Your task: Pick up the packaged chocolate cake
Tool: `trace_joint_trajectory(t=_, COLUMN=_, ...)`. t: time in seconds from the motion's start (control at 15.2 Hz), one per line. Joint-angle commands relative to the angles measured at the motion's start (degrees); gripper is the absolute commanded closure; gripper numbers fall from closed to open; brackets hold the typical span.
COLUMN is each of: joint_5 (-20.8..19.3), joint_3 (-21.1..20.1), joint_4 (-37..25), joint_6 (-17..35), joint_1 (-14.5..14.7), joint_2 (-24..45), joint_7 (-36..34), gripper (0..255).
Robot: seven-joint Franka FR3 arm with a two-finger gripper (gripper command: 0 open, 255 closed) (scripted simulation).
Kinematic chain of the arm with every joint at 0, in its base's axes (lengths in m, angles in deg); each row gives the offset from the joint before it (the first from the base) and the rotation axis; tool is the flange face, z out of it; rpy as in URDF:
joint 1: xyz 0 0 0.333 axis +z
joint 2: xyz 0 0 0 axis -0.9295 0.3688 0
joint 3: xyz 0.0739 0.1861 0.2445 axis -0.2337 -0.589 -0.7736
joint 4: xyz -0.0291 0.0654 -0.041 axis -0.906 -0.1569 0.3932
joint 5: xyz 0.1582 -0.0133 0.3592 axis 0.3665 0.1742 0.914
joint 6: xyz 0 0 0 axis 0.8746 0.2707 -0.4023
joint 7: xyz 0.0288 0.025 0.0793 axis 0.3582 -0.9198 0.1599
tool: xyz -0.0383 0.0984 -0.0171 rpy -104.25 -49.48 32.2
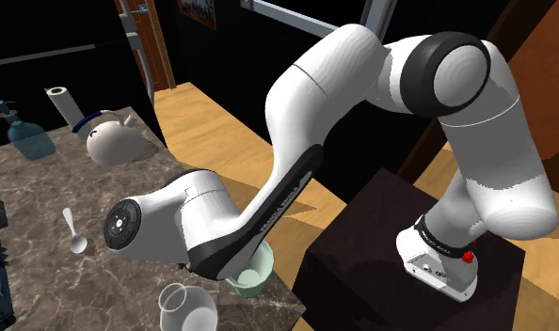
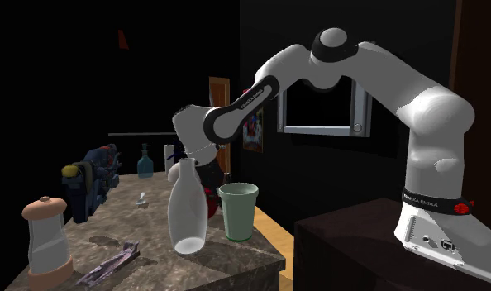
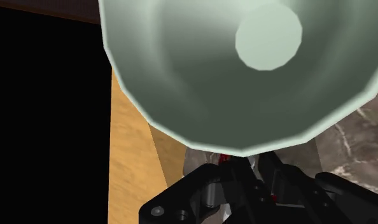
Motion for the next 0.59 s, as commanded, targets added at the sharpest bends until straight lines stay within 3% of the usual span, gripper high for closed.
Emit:
trace_joint_trajectory(t=0.0, joint_5=0.58, joint_3=-0.43, joint_4=-0.28, joint_6=-0.96, joint_1=-0.24, joint_2=-0.88, joint_7=0.58, gripper=255)
trace_joint_trajectory(t=0.53, joint_5=2.63, joint_3=-2.01, joint_4=-0.39, joint_6=-3.90, joint_1=-1.20, joint_2=-4.31, joint_7=2.15, gripper=255)
